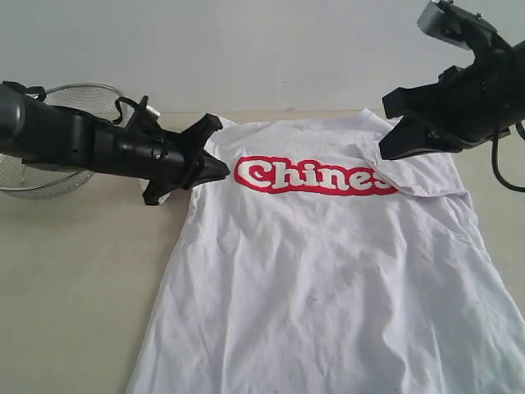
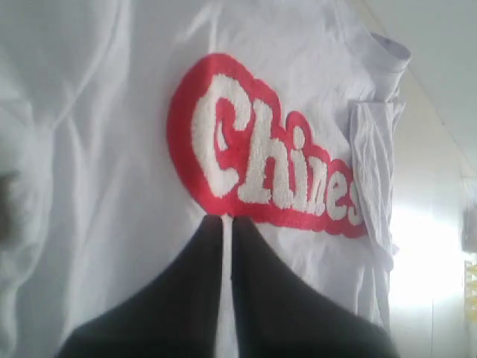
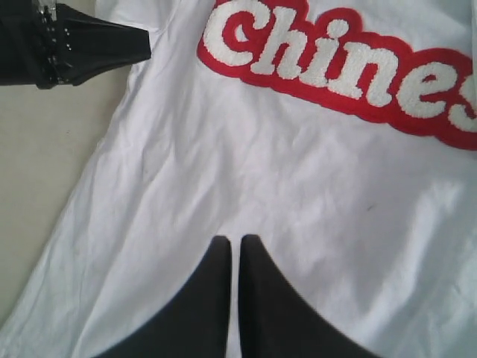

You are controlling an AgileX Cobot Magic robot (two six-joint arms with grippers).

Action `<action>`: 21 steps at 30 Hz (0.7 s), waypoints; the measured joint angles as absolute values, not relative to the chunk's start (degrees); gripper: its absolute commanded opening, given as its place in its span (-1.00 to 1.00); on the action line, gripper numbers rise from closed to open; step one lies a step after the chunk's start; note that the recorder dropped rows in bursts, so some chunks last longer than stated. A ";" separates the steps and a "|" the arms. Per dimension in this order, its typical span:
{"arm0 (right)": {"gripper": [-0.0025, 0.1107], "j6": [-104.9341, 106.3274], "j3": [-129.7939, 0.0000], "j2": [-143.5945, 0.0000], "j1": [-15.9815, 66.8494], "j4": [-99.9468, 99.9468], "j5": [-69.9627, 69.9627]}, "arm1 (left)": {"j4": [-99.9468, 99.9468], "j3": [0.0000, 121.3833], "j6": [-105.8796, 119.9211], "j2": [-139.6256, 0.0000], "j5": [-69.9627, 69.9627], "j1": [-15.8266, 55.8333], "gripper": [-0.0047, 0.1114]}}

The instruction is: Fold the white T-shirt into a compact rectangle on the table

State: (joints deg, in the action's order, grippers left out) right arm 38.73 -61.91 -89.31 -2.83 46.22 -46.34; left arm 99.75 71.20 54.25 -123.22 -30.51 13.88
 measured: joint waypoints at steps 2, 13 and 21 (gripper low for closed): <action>-0.96 38.73 -61.91 -89.31 -2.83 46.22 -46.73 | 99.75 71.20 53.74 -123.22 -30.38 14.33 -0.84; -0.94 53.77 -61.91 -89.31 7.89 44.17 -34.10 | 90.63 68.88 48.71 -105.94 -28.75 11.00 -0.84; -0.14 55.17 -78.99 -102.57 13.30 38.58 -32.36 | 74.26 62.33 46.29 -89.52 -26.65 2.94 -0.84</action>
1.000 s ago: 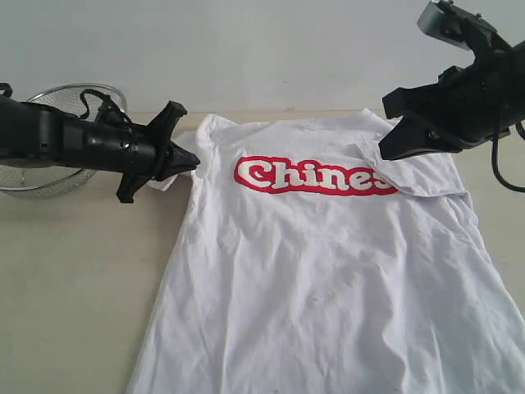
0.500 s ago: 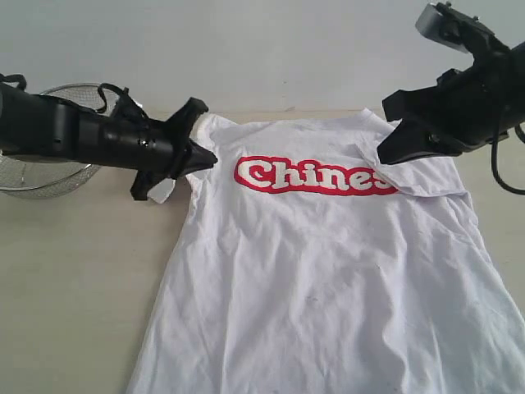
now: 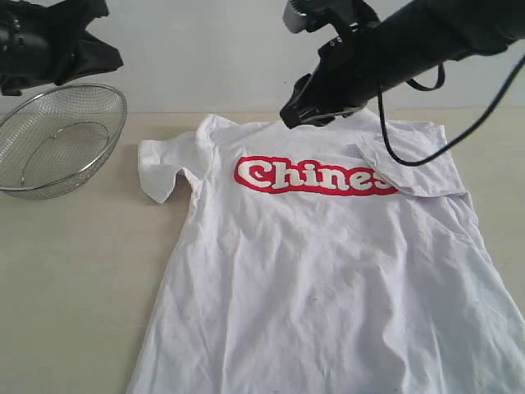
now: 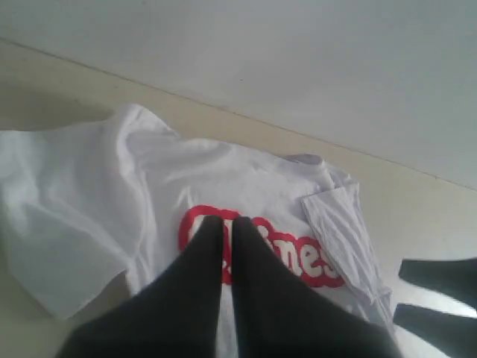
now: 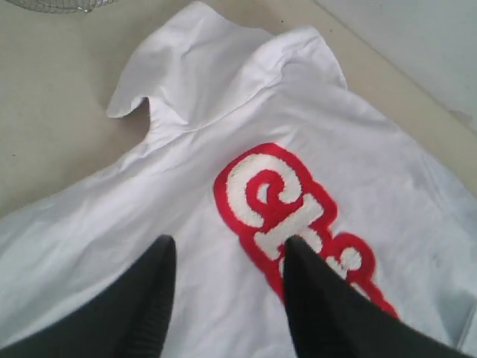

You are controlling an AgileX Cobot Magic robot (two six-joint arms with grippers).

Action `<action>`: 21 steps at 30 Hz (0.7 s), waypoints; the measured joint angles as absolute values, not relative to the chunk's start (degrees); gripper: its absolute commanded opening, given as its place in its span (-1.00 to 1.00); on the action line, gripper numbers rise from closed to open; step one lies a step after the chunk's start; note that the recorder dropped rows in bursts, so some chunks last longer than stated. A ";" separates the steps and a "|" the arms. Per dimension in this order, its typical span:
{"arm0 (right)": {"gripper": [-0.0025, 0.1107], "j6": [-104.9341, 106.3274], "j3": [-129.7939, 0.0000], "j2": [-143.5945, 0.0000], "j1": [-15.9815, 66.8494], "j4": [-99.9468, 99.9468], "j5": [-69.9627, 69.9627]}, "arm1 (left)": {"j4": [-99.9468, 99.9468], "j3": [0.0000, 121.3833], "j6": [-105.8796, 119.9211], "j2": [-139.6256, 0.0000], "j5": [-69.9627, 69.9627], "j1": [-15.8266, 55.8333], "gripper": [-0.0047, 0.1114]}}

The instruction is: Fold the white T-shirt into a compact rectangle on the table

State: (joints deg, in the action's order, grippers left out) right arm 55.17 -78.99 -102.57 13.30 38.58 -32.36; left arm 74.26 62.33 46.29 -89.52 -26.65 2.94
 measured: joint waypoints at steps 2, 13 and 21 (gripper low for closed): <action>-0.14 55.17 -83.07 -105.39 14.20 34.73 -33.40 | 72.83 60.07 46.18 -87.09 -25.77 1.86 -0.84; -0.14 55.97 -93.63 -116.52 25.59 12.45 -32.64 | 69.40 49.71 46.28 -74.13 -20.51 -1.41 -0.84; -0.14 57.59 -93.63 -120.92 32.69 6.39 -27.95 | 69.53 48.81 46.50 -73.36 -20.10 -1.47 -0.84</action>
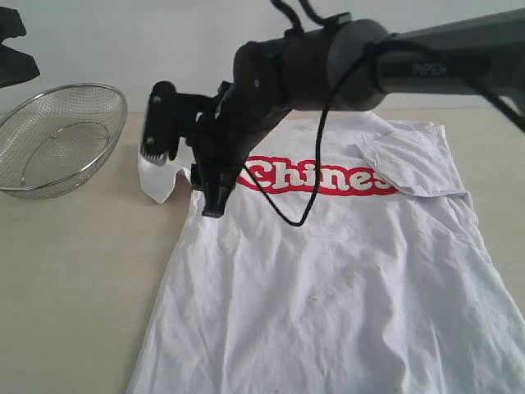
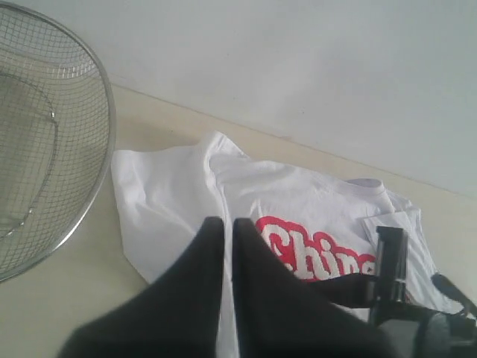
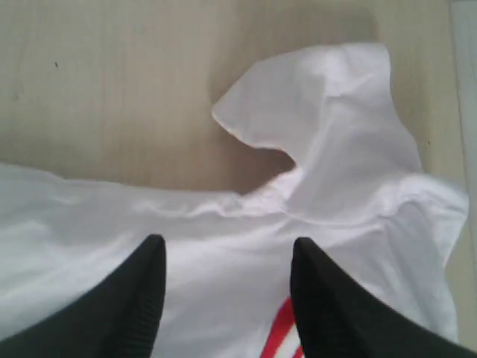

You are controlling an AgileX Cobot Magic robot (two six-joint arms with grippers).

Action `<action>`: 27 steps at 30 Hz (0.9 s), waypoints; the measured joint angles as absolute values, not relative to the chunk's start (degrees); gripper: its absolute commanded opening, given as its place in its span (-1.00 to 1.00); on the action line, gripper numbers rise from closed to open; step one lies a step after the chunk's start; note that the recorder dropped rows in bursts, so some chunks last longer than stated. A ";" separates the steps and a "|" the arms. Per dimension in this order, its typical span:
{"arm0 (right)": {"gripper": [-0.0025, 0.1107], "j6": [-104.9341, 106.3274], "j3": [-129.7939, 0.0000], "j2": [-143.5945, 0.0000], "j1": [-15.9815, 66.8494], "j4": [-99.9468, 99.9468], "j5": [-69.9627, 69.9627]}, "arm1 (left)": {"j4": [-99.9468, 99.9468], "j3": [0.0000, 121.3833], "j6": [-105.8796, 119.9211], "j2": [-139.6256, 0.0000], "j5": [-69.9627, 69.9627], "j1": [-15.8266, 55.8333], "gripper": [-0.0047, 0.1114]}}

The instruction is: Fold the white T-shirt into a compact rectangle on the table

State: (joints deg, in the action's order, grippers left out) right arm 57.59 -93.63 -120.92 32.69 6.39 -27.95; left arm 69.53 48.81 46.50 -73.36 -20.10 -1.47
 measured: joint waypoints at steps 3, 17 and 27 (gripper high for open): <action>-0.14 56.88 -93.63 -122.89 34.89 5.39 -23.45 | 69.53 48.81 46.50 -73.36 -20.54 -1.47 -0.84; -0.14 55.50 -93.66 -131.63 37.70 0.00 -8.07 | 69.63 48.81 46.50 -73.36 -20.87 -1.47 -0.84; -0.14 44.44 -94.60 -133.70 35.83 0.00 -1.67 | 69.63 48.81 46.50 -73.36 -21.96 -1.47 -0.84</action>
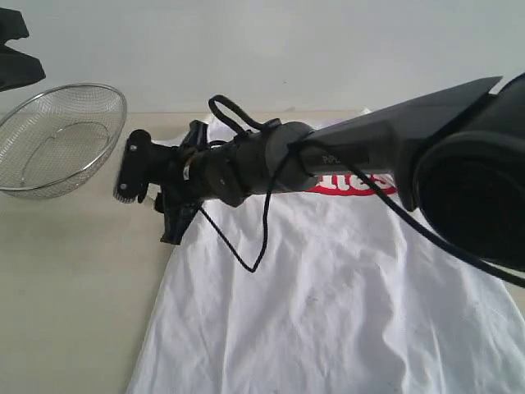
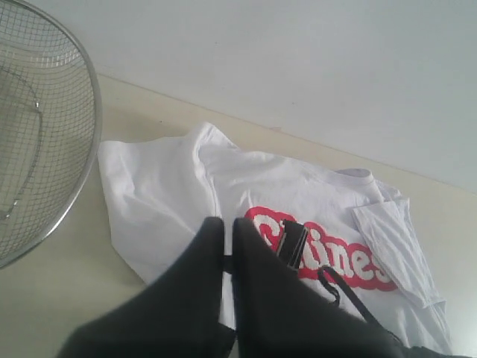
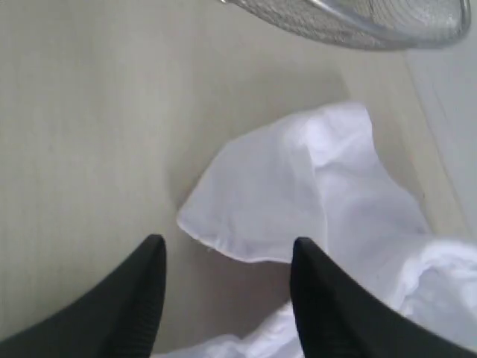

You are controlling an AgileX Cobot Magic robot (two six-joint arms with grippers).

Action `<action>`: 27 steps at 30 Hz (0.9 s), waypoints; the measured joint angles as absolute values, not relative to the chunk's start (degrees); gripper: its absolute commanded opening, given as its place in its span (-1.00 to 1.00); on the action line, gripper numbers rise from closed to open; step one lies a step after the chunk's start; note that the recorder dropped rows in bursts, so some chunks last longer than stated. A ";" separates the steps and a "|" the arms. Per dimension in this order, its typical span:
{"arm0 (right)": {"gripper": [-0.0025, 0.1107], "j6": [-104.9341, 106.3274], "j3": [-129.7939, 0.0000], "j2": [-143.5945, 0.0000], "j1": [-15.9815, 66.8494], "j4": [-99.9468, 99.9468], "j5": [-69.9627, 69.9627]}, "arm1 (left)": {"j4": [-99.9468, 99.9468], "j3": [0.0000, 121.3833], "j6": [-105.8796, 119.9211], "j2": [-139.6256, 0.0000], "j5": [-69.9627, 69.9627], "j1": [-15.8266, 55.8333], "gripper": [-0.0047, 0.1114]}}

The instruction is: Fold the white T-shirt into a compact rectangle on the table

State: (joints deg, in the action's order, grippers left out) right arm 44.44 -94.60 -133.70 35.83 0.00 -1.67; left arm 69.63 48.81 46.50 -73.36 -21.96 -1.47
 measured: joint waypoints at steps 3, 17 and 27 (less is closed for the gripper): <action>-0.14 28.59 -94.87 -133.69 34.16 6.49 -2.10 | 69.63 48.81 46.50 -73.36 -21.96 -1.47 -0.84; -0.14 -4.45 -95.32 -127.88 36.01 48.45 -9.95 | 69.63 48.81 46.95 -73.36 -21.96 -1.47 -0.84; -0.14 -5.12 -95.32 -128.00 36.15 59.61 -8.05 | 71.00 48.81 46.99 -73.36 -23.00 -1.47 -0.84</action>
State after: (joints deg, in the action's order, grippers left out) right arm -5.12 -95.32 -128.00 36.15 59.61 -8.05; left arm 71.00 48.81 46.99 -73.36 -23.00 -1.47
